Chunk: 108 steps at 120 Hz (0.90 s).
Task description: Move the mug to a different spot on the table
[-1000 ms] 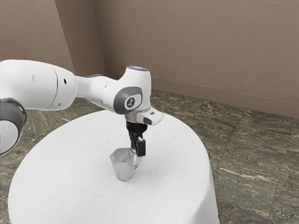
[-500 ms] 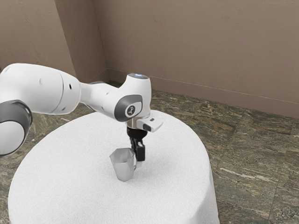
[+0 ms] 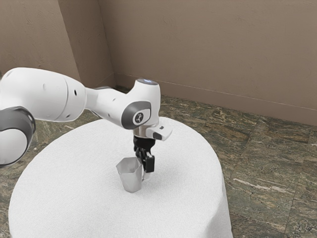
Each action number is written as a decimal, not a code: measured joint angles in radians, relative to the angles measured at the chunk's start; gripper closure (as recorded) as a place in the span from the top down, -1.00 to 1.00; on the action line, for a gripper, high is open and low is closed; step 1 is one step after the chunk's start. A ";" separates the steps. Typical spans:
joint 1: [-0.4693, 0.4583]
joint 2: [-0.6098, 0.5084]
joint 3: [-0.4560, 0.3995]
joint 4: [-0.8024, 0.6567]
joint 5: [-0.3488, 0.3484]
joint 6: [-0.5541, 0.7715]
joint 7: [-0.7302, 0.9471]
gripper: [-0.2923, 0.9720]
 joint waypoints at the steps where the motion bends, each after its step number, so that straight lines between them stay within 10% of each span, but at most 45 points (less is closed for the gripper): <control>1: 0.000 0.000 0.000 0.000 0.000 0.001 -0.002 0.35; 42: 0.001 0.001 0.001 0.001 0.009 0.017 -0.053 -0.24; 108: 0.001 -0.020 0.000 0.070 0.059 -0.015 -0.106 -0.54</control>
